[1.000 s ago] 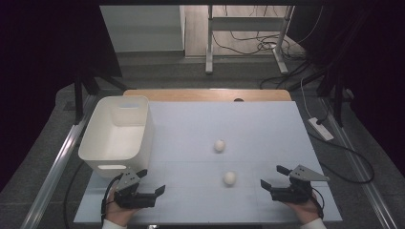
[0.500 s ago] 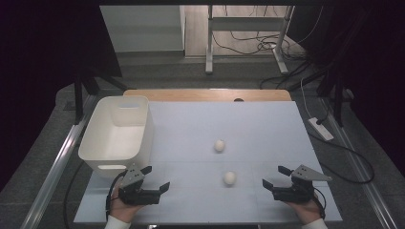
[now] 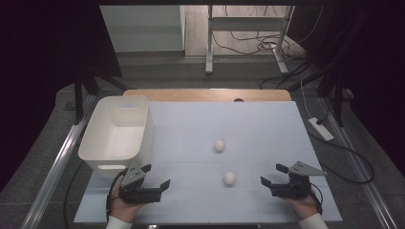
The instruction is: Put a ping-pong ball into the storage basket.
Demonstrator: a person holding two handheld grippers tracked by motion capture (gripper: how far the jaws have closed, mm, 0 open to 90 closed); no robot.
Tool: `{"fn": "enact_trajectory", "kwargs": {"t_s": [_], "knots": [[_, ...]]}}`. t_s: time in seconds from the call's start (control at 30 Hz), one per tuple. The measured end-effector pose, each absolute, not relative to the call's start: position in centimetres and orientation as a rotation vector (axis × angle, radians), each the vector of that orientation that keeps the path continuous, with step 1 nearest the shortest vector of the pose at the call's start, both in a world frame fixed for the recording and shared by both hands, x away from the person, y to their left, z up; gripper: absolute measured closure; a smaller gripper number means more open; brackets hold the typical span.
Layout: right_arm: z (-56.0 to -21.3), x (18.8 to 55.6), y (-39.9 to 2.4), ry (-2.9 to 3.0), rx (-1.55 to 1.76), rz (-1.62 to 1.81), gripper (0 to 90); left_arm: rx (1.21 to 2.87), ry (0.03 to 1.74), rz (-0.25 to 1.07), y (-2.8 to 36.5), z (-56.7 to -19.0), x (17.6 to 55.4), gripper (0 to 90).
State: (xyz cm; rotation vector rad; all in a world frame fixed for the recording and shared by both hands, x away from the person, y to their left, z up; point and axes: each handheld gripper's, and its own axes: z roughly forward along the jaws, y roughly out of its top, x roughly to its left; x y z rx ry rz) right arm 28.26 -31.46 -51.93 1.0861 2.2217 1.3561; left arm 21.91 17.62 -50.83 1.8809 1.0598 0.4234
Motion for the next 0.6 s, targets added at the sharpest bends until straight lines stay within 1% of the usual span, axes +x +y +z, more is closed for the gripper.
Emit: {"fn": "enact_trajectory", "kwargs": {"t_s": [0.27, 0.6], "knots": [[-51.8, 28.0, -31.4, 2.229, 1.056, 1.35, 12.9, 1.897, 1.073, 0.421, 16.4, -50.2, 22.4, 9.9], [-51.7, 28.2, -31.6, 2.235, 1.049, 1.358, 13.1, 1.941, 1.03, 0.431, 14.3, -48.7, 23.0, 10.7]]}}
